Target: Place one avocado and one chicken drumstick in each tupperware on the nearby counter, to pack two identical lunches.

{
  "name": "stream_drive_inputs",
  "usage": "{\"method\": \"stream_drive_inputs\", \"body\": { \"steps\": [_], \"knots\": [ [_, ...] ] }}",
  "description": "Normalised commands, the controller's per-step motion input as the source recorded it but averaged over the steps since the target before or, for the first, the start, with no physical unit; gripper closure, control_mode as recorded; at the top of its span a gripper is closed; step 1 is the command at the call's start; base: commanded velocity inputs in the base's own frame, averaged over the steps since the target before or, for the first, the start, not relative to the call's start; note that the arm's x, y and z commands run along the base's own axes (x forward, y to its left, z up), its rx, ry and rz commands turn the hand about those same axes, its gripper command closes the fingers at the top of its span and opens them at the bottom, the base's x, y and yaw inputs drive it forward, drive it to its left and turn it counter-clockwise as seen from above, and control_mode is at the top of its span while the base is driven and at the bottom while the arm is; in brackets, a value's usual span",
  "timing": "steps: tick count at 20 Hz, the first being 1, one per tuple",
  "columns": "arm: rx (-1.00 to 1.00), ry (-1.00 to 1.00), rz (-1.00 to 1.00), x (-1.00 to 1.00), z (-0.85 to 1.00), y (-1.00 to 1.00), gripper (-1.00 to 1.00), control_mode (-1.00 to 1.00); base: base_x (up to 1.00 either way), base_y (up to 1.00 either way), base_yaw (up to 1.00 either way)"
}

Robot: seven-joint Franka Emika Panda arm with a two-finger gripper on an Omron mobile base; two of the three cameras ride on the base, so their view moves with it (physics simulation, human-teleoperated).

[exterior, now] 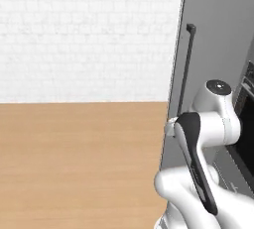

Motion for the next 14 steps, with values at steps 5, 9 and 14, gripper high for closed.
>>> {"method": "stream_drive_inputs", "body": {
  "steps": [5, 9, 14],
  "knots": [
    [0.00, 0.00, 0.00, 0.00, 0.00, 0.00, -1.00, 1.00, 0.96, 0.63, -0.03],
    [0.00, 0.00, 0.00, 0.00, 0.00, 0.00, -1.00, 1.00, 1.00, 0.75, -0.06],
    [0.00, 0.00, 0.00, 0.00, 0.00, 0.00, -1.00, 1.00, 0.96, 0.84, -0.33]
  ]
}}
